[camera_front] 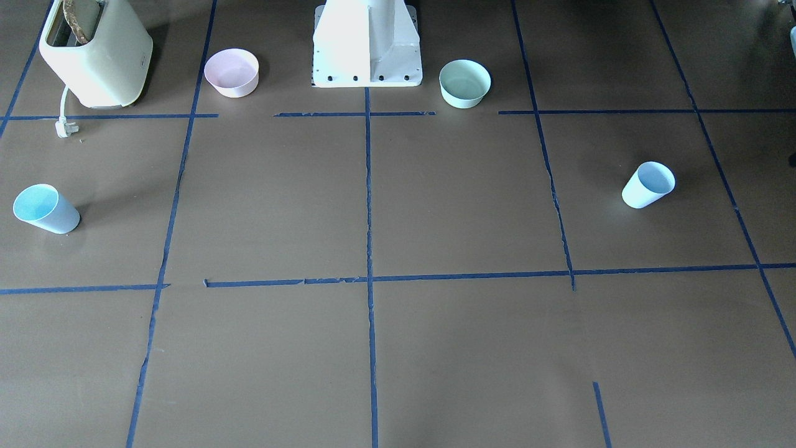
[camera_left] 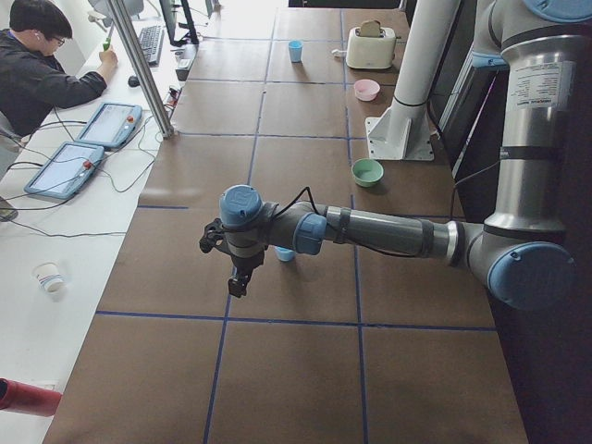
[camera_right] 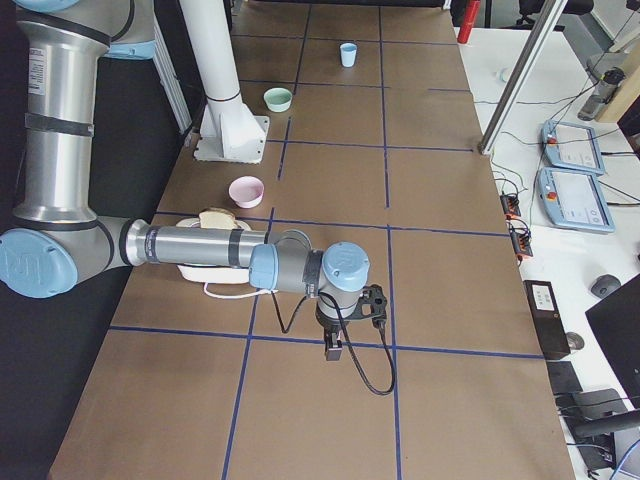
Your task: Stack blue cups with both arms
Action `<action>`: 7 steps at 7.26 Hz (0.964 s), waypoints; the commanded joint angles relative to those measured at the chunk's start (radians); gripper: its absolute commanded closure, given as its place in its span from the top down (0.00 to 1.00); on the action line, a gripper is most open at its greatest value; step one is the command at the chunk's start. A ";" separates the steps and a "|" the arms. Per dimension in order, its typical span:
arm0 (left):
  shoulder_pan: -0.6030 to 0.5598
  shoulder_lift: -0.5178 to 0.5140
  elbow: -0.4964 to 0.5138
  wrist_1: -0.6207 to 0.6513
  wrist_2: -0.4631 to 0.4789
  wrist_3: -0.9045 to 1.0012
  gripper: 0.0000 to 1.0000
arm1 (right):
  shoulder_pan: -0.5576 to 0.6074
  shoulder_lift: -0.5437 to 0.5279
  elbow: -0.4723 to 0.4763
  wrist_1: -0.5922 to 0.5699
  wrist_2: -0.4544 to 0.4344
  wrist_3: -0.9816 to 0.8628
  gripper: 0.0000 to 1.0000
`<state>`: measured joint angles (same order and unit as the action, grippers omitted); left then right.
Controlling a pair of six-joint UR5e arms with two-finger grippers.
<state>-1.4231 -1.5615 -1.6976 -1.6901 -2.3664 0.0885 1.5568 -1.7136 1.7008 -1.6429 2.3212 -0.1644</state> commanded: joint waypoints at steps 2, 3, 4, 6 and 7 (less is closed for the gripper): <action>0.200 0.056 -0.005 -0.286 0.001 -0.507 1.00 | -0.001 -0.004 0.000 0.000 0.009 0.000 1.00; 0.257 0.105 -0.005 -0.419 0.047 -0.665 1.00 | -0.001 -0.004 0.000 0.000 0.009 0.000 1.00; 0.298 0.133 -0.004 -0.486 0.093 -0.740 1.00 | -0.001 -0.004 -0.001 0.000 0.007 0.000 1.00; 0.358 0.133 -0.004 -0.500 0.134 -0.823 1.00 | -0.001 -0.004 -0.001 0.000 0.007 0.000 1.00; 0.383 0.135 -0.001 -0.514 0.163 -0.848 1.00 | -0.001 -0.004 -0.001 0.000 0.007 0.000 1.00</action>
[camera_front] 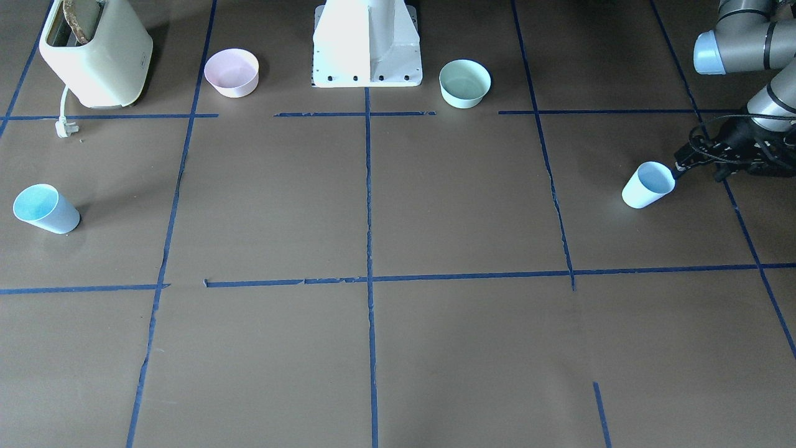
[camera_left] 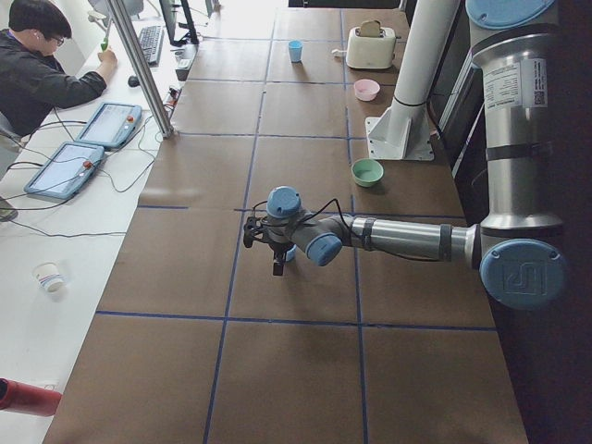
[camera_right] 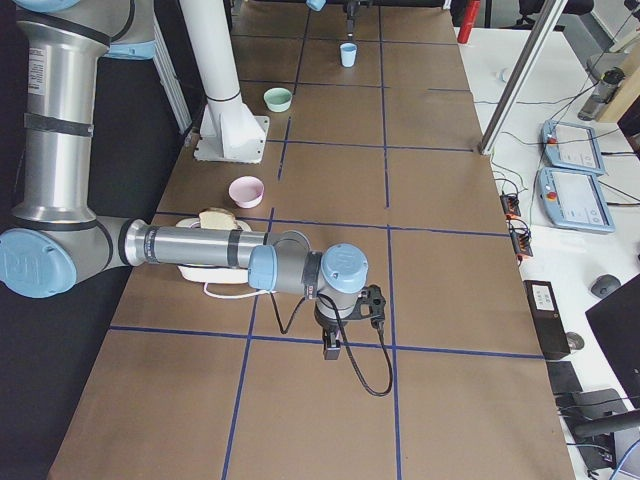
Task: Stack blue cups with both arms
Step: 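Lower the left gripper onto the light blue cup and grasp it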
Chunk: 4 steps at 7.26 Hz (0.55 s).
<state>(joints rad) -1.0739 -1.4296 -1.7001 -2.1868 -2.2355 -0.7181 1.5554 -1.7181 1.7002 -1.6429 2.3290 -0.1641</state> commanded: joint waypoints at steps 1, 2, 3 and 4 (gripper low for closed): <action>0.049 0.002 0.006 -0.017 0.037 -0.055 1.00 | 0.000 -0.002 -0.001 0.000 0.000 0.000 1.00; 0.080 -0.005 0.008 -0.018 0.049 -0.091 0.99 | -0.002 -0.002 -0.001 0.000 0.000 0.000 1.00; 0.113 -0.006 0.008 -0.018 0.097 -0.142 0.71 | -0.002 -0.002 -0.001 0.000 0.000 0.000 1.00; 0.132 -0.021 0.010 -0.018 0.105 -0.171 0.11 | -0.002 -0.002 -0.001 0.000 0.000 0.000 1.00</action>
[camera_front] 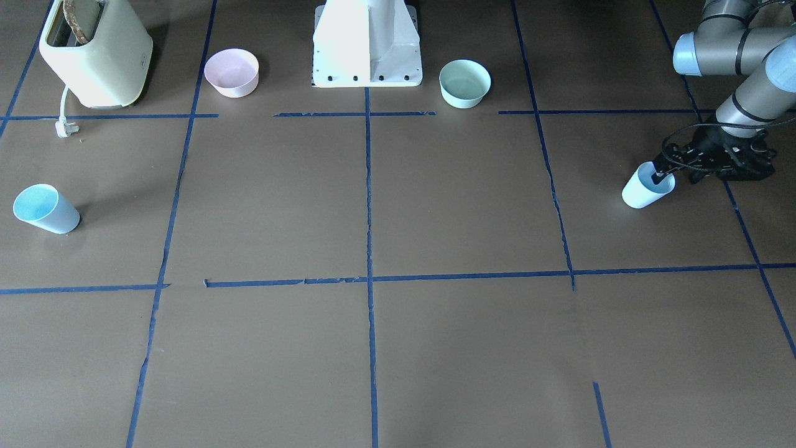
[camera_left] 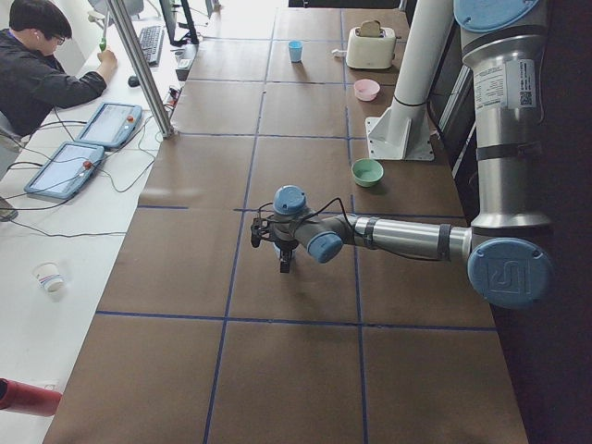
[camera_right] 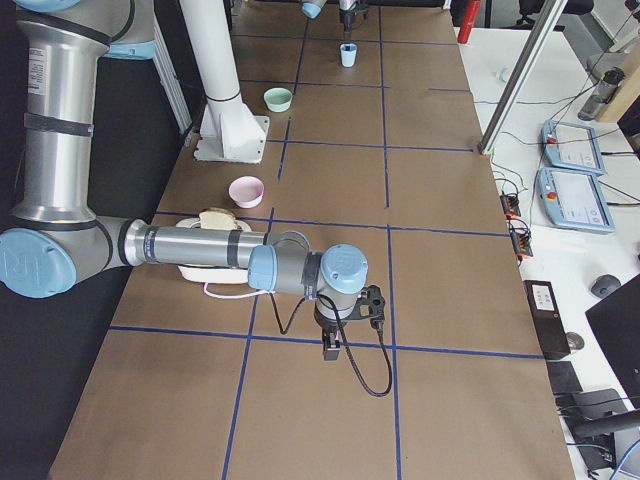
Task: Stack blue cups with both arms
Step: 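Lower the left gripper onto the light blue cup and grasp it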
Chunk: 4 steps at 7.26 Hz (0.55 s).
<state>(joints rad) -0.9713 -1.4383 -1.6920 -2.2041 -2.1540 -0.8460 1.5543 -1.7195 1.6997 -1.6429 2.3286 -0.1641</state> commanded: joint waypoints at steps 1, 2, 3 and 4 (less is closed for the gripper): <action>0.032 -0.013 0.005 0.001 0.026 -0.042 0.03 | 0.000 0.000 0.000 0.000 0.000 -0.002 1.00; 0.032 -0.013 0.006 0.001 0.025 -0.041 0.00 | 0.000 0.000 0.000 0.000 0.000 -0.002 1.00; 0.032 -0.013 0.005 0.001 0.025 -0.039 0.00 | 0.000 0.000 0.000 0.000 0.000 0.000 1.00; 0.032 -0.016 0.002 0.003 0.017 -0.039 0.00 | 0.000 0.000 0.000 0.000 0.002 0.000 1.00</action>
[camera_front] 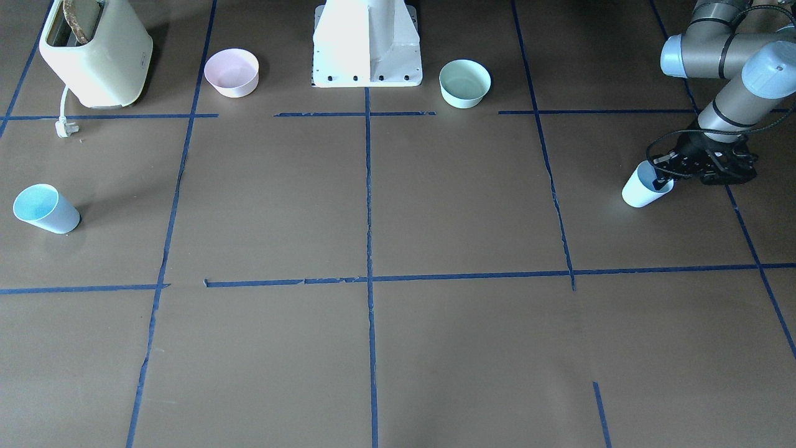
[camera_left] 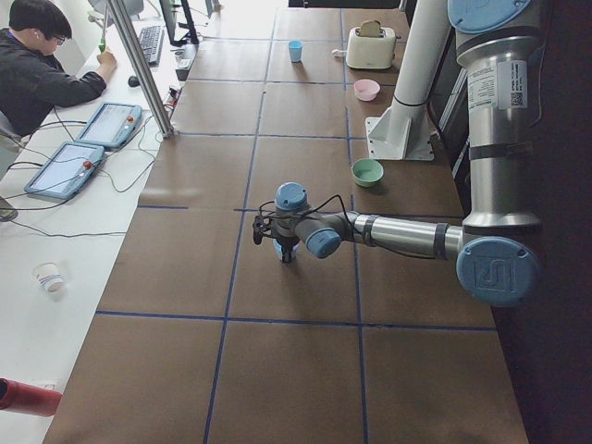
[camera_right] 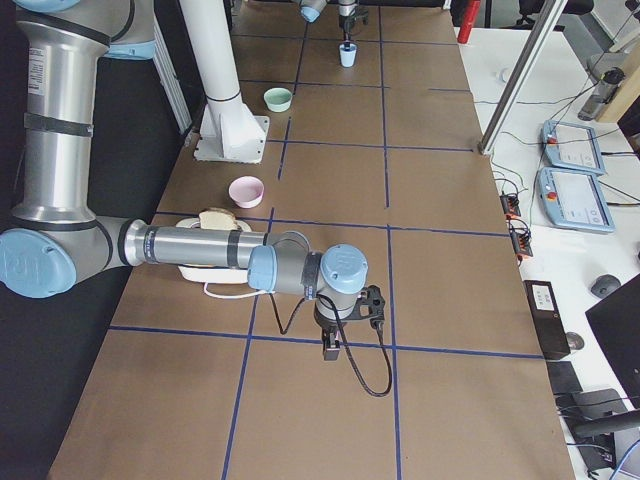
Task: Stack blue cups with both arms
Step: 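Lower the left gripper onto the light blue cup and grasp it, then carry the cup with the left gripper to the table center and release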
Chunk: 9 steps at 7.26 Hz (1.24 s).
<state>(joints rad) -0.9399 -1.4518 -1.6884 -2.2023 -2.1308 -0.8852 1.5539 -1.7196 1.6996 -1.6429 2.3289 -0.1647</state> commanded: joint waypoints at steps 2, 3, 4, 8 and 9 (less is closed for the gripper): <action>0.001 -0.074 -0.022 0.056 -0.087 -0.003 0.00 | 0.000 0.000 0.000 0.000 0.000 -0.001 1.00; 0.001 -0.156 -0.025 0.111 -0.086 -0.003 0.00 | 0.000 0.000 0.002 0.002 0.001 -0.001 1.00; 0.001 -0.250 -0.024 0.159 -0.084 -0.004 0.00 | 0.000 0.000 0.002 0.002 0.001 -0.001 1.00; 0.249 -0.710 -0.002 0.541 0.058 -0.278 0.00 | 0.000 0.000 0.003 0.002 0.001 -0.001 1.00; 0.330 -0.787 0.024 0.540 0.128 -0.378 0.00 | 0.000 0.000 0.003 0.002 0.001 -0.001 1.00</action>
<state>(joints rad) -0.7187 -2.1333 -1.6915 -1.6837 -2.0825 -1.1285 1.5539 -1.7196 1.7022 -1.6417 2.3301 -0.1657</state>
